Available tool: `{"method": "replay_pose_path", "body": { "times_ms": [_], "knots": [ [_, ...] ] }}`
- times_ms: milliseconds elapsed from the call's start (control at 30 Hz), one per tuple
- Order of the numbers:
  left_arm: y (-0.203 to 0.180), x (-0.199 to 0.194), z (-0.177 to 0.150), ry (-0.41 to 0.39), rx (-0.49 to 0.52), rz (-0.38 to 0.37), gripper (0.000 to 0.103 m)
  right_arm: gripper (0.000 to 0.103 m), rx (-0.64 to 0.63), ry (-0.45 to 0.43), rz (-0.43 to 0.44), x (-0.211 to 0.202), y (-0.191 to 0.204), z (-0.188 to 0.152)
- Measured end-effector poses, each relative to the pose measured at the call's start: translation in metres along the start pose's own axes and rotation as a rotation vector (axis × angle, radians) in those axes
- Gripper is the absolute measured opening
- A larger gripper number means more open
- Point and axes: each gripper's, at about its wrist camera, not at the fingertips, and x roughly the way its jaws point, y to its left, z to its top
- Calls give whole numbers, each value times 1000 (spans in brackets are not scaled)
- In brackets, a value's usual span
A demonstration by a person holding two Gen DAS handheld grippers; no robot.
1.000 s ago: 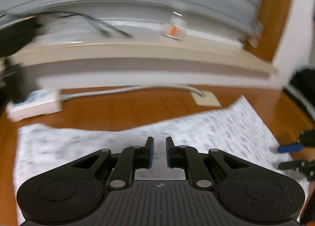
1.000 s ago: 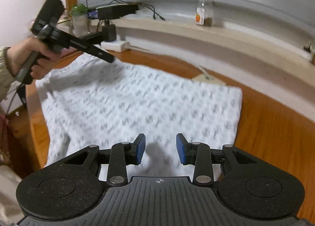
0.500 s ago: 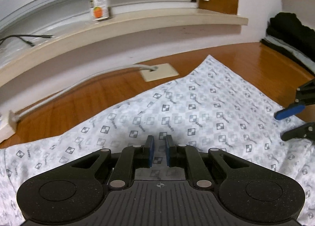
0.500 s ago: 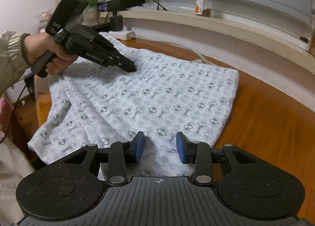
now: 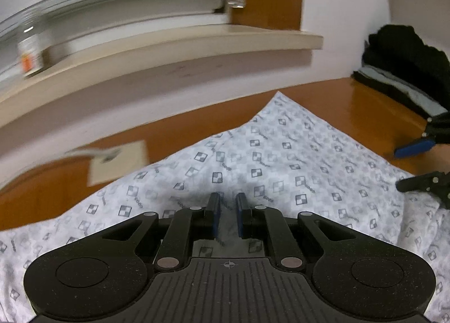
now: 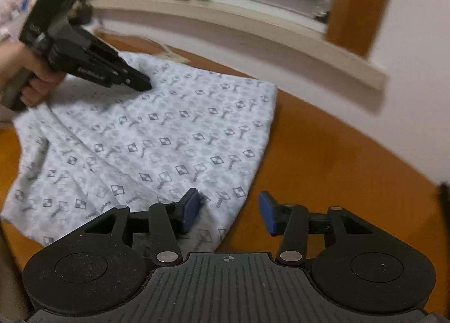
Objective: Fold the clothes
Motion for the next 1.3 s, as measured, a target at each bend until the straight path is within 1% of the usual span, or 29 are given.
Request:
{"method": "replay_pose_path", "body": {
  "times_ms": [67, 133, 200, 233, 300, 367, 467, 633, 733, 800, 833, 867, 933, 967, 1000, 1067, 1100, 1200, 1233, 1300],
  "knots": [
    [-11, 9, 8, 6, -8, 0, 12, 46, 3, 12, -34, -2, -9, -2],
    [-15, 8, 10, 21, -5, 2, 12, 46, 18, 6, -65, -6, -13, -2],
    [-9, -3, 8, 41, -28, -43, 18, 46, 30, -19, -97, -12, -10, 0],
    [-5, -11, 6, 39, -30, -50, 25, 46, 36, -43, -101, -16, -7, 2],
    [5, -31, 1, 19, -22, -32, 27, 46, 59, -90, -91, -22, 8, 12],
    [19, -50, -4, 8, -29, -6, 27, 46, 69, -130, -33, -23, 27, 26],
    [43, -72, -11, 8, -35, 68, 27, 47, 56, -182, 68, -25, 60, 45],
    [81, -88, -31, 69, -22, 153, 27, 47, 44, -238, 285, -15, 120, 77],
    [96, -94, -47, 98, -35, 187, 27, 48, 15, -238, 384, -5, 149, 92],
    [105, -99, -56, 102, -55, 197, 28, 48, -10, -230, 427, 3, 169, 102],
    [110, -103, -60, 94, -72, 195, 34, 48, -22, -226, 447, 6, 180, 106],
    [116, -107, -64, 86, -90, 192, 36, 49, -35, -223, 464, 8, 188, 110],
    [126, -113, -68, 70, -125, 201, 37, 50, -60, -215, 489, 10, 205, 116],
    [132, -116, -69, 57, -148, 194, 37, 52, -74, -214, 491, 10, 212, 117],
    [137, -119, -71, 45, -171, 187, 41, 54, -90, -214, 488, 10, 218, 118],
    [149, -121, -72, 19, -231, 150, 68, 61, -121, -214, 482, 10, 230, 119],
    [155, -120, -72, 7, -259, 130, 70, 62, -129, -213, 479, 10, 232, 118],
    [169, -110, -71, -4, -340, 62, 70, 70, -141, -209, 451, 11, 237, 116],
    [171, -107, -70, -2, -357, 46, 71, 71, -148, -210, 432, 12, 238, 115],
    [174, -98, -69, 3, -381, 18, 72, 74, -157, -208, 428, 14, 242, 114]
  ]
}}
